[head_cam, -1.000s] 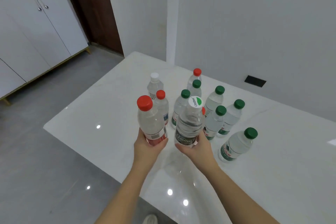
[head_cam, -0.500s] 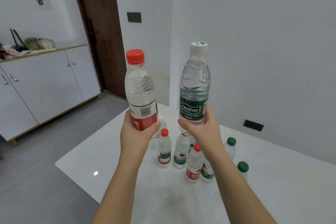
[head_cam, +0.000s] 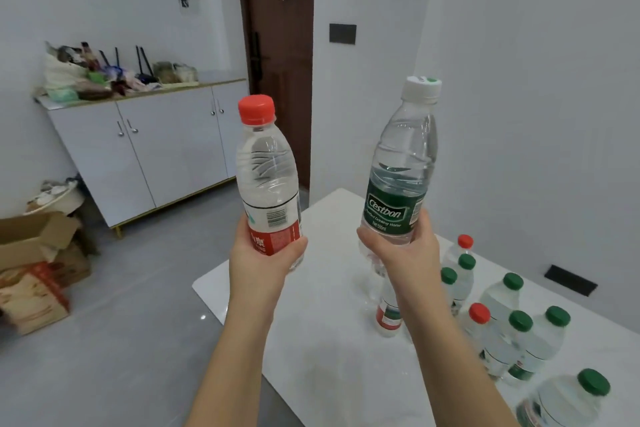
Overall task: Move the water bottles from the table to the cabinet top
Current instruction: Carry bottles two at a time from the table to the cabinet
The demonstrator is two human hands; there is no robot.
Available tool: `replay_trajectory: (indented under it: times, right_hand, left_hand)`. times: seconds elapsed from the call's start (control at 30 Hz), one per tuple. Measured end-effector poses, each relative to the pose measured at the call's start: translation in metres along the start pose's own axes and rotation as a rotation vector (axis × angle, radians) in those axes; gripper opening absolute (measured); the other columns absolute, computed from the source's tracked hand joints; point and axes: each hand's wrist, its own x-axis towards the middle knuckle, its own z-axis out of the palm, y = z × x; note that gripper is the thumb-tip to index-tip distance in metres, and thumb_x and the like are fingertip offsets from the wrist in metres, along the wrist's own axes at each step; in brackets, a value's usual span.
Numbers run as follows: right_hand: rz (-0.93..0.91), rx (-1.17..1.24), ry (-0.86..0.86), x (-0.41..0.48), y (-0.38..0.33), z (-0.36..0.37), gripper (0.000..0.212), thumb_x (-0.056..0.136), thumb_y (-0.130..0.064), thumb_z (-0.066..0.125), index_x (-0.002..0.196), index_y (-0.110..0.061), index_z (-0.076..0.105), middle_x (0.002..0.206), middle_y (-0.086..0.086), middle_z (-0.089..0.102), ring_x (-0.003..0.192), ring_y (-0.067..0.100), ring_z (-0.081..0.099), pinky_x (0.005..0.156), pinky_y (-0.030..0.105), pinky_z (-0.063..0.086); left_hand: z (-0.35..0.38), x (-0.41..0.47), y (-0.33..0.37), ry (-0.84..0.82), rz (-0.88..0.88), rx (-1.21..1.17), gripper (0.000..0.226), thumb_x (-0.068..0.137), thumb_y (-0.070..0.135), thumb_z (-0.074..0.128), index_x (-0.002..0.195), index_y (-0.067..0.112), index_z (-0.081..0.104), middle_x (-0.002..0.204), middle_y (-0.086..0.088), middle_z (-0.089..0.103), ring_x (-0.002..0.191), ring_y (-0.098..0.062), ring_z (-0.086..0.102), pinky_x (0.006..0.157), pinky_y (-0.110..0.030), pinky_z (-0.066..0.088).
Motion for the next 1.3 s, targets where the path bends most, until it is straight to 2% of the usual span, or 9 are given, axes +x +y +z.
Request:
replay_trajectory:
  times: [0.13,0.27,0.33,0.6,0.7,0.9,1.03,1.13,1.3]
  right_hand:
    - [-0.024,0.041,-0.013,0.007,0.004,0.07,0.053,0.071,-0.004,0.082,0.1,-0.039,0.055,0.095,-0.016,0.069,0.087,0.002,0.067,0.08,0.029,0.054]
    - [-0.024,0.081,-0.03,0.011,0.009,0.146,0.051,0.07,-0.005,0.082,0.102,-0.036,0.058,0.098,-0.011,0.071,0.092,0.011,0.068,0.085,0.04,0.056]
    - [-0.023,0.098,-0.04,0.013,0.012,0.181,0.051,0.07,-0.005,0.082,0.105,-0.034,0.059,0.1,-0.01,0.071,0.095,0.013,0.068,0.088,0.044,0.056]
    - [-0.002,0.104,-0.127,0.035,0.032,0.288,0.056,0.07,-0.004,0.082,0.115,-0.025,0.058,0.101,-0.008,0.071,0.093,0.01,0.068,0.084,0.035,0.055]
    - [0.007,0.101,-0.138,0.053,0.043,0.328,0.065,0.067,-0.01,0.084,0.123,-0.024,0.056,0.109,-0.006,0.07,0.101,0.012,0.067,0.089,0.036,0.055]
    - [-0.02,0.096,-0.117,0.107,0.07,0.416,0.063,0.07,-0.005,0.083,0.124,-0.019,0.053,0.11,-0.005,0.068,0.099,0.009,0.066,0.093,0.04,0.055]
    - [-0.046,0.074,-0.112,0.155,0.078,0.478,0.068,0.069,-0.006,0.083,0.127,-0.024,0.052,0.112,-0.009,0.067,0.101,0.006,0.066,0.093,0.039,0.055]
    - [-0.05,0.064,-0.106,0.189,0.082,0.523,0.067,0.069,-0.004,0.083,0.126,-0.022,0.053,0.111,-0.006,0.069,0.1,0.011,0.067,0.093,0.047,0.054]
    - [-0.024,0.061,-0.125,0.231,0.091,0.592,0.066,0.069,-0.002,0.082,0.125,-0.021,0.053,0.11,-0.004,0.068,0.1,0.012,0.067,0.093,0.048,0.054]
  left_hand:
    - [-0.06,0.043,0.005,0.04,0.014,-0.015,0.054,0.068,-0.002,0.08,0.106,0.029,0.058,0.097,0.004,0.07,0.085,-0.014,0.068,0.065,-0.027,0.052]
    - [-0.123,0.087,0.015,0.048,0.045,0.034,0.052,0.07,-0.003,0.078,0.104,0.029,0.056,0.093,0.008,0.068,0.074,-0.001,0.066,0.056,-0.011,0.049]
    - [-0.148,0.108,0.017,0.05,0.047,0.041,0.052,0.071,-0.004,0.078,0.106,0.027,0.056,0.093,0.009,0.068,0.07,0.005,0.065,0.055,-0.008,0.048]
    - [-0.212,0.185,0.007,0.095,0.044,0.047,0.052,0.069,-0.005,0.079,0.099,0.031,0.056,0.093,0.01,0.069,0.077,-0.001,0.066,0.064,-0.019,0.05]
    - [-0.227,0.222,-0.001,0.103,0.037,0.05,0.051,0.069,-0.004,0.079,0.098,0.03,0.056,0.093,0.006,0.069,0.082,-0.011,0.067,0.066,-0.025,0.05]
    - [-0.255,0.322,-0.024,0.076,0.022,0.052,0.05,0.068,-0.003,0.08,0.097,0.03,0.057,0.097,0.002,0.07,0.086,-0.016,0.068,0.07,-0.031,0.051]
    - [-0.275,0.398,-0.034,0.057,0.018,0.069,0.051,0.067,-0.003,0.081,0.097,0.032,0.057,0.093,0.007,0.071,0.085,-0.012,0.068,0.069,-0.028,0.051]
    - [-0.293,0.447,-0.035,0.062,0.02,0.079,0.052,0.067,-0.004,0.08,0.095,0.033,0.058,0.086,0.013,0.071,0.078,-0.003,0.068,0.067,-0.021,0.05]
    - [-0.321,0.52,-0.037,0.112,0.031,0.042,0.053,0.068,-0.007,0.079,0.095,0.032,0.056,0.089,0.012,0.069,0.072,0.003,0.066,0.06,-0.011,0.049]
